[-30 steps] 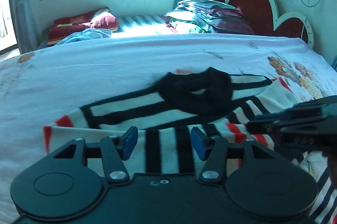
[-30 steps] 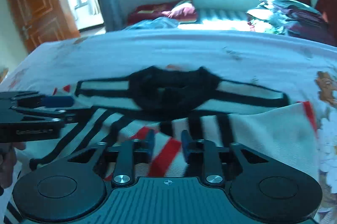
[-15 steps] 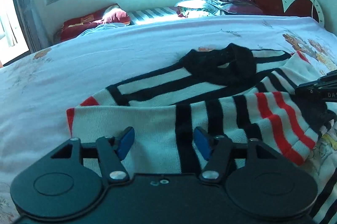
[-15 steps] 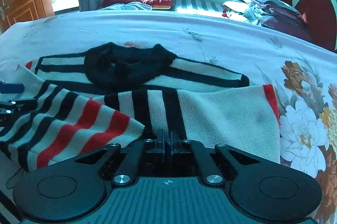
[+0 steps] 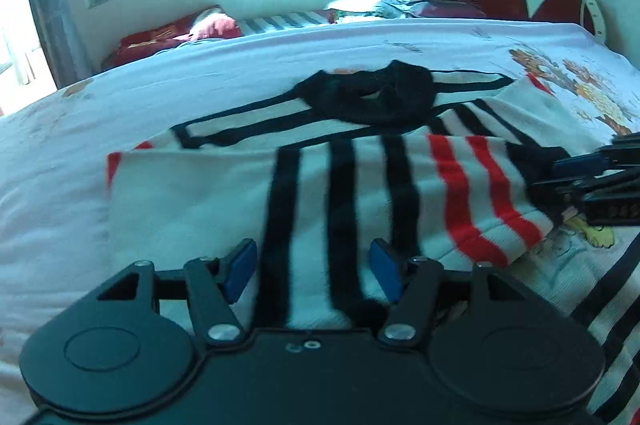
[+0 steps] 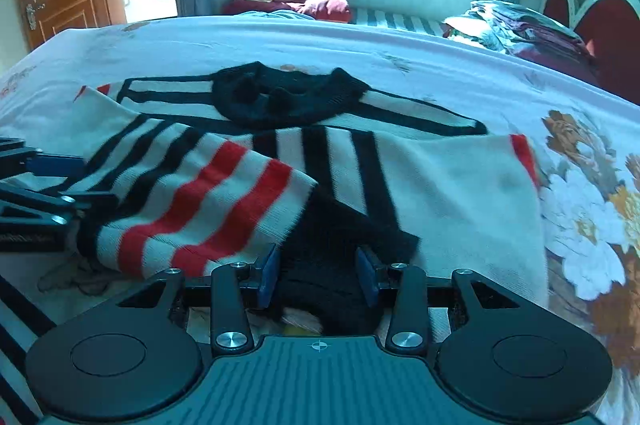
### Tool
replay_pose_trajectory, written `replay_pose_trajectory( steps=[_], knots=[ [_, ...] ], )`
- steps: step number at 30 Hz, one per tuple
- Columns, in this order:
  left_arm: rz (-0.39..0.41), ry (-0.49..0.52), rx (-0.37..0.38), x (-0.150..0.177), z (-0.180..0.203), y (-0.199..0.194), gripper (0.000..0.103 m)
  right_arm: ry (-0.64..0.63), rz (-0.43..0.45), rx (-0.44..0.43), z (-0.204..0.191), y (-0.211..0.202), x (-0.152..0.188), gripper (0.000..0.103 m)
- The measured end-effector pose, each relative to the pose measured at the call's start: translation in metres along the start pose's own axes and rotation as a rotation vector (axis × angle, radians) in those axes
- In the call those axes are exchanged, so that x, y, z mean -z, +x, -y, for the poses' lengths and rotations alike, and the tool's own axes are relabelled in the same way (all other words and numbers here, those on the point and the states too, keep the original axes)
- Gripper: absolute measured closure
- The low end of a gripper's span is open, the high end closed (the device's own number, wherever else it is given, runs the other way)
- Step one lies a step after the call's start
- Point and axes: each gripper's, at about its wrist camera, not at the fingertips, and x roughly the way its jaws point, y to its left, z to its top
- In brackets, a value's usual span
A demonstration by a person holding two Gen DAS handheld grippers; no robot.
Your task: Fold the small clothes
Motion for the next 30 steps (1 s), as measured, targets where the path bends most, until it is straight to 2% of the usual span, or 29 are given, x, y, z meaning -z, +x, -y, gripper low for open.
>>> replay_pose_trajectory(
  steps=[2,3,5,8,11,13,21,30],
  knots=[
    [0.000,-0.074,0.033,0.011,-0.022,-0.006,0.039,0.051,-0.009,0.003,0.013,-0.004,0.002,0.062],
    [0.002,-0.074,0.033,0.010,-0.024,-0.009,0.039,0.060,-0.014,0.002,0.014,-0.004,0.001,0.062],
    [0.004,-0.053,-0.007,0.005,-0.018,-0.016,0.044,0.066,-0.006,0.013,0.010,-0.009,-0.005,0.062],
    [0.030,-0.041,-0.017,0.003,-0.011,-0.029,0.043,0.060,0.040,-0.017,-0.001,-0.024,-0.006,0.062],
    [-0.015,-0.017,-0.046,0.015,-0.012,-0.021,0.041,0.020,-0.018,0.037,-0.001,-0.013,0.008,0.062],
    [-0.004,-0.004,-0.056,0.021,-0.018,-0.020,0.040,0.109,-0.013,-0.006,0.016,-0.013,0.013,0.057],
    [0.009,-0.006,-0.065,0.025,-0.020,-0.020,0.040,0.125,0.002,0.014,0.015,-0.014,0.015,0.056],
    [0.006,0.002,-0.036,0.027,-0.029,-0.024,0.039,0.132,-0.047,0.018,0.016,-0.014,0.007,0.056]
  ],
)
